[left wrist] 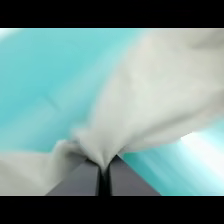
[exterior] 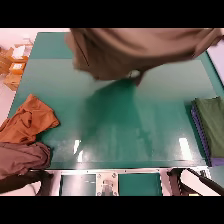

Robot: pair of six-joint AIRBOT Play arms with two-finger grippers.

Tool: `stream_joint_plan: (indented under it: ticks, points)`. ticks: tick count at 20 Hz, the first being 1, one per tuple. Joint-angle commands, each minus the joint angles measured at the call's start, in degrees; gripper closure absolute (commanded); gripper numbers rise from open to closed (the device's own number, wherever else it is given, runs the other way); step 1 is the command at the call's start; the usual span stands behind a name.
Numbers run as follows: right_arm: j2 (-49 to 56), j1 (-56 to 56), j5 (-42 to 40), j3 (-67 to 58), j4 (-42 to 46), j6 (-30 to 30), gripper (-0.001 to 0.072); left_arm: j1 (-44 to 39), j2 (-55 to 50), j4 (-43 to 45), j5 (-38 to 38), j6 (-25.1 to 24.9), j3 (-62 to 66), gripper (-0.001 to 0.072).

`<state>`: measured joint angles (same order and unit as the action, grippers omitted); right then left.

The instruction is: Fold the shirts.

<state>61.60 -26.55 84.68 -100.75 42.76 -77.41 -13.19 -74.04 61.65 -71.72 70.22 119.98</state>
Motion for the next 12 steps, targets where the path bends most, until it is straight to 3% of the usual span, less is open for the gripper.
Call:
stream_joint_plan:
  ticks: [1,4,7,12]
  points:
    - [-6.8,0.0,-0.3,-7.2,-0.3,-1.9,0.0699,0.1,14.0,6.0,5.4,0.2,0.6,0.0682]
    - [-11.7,0.0,-0.2,-7.2,-0.3,-1.9,0.0699,0.1,19.2,7.3,7.5,-0.8,0.5,0.0682]
    - [-13.9,0.0,0.5,-5.1,-0.4,-3.2,0.0699,0.1,18.1,10.2,8.0,-0.7,0.5,0.0683]
    - [-14.4,1.1,0.2,16.1,-4.0,-3.4,0.0698,0.2,8.5,10.2,13.0,-0.8,-10.6,0.0682]
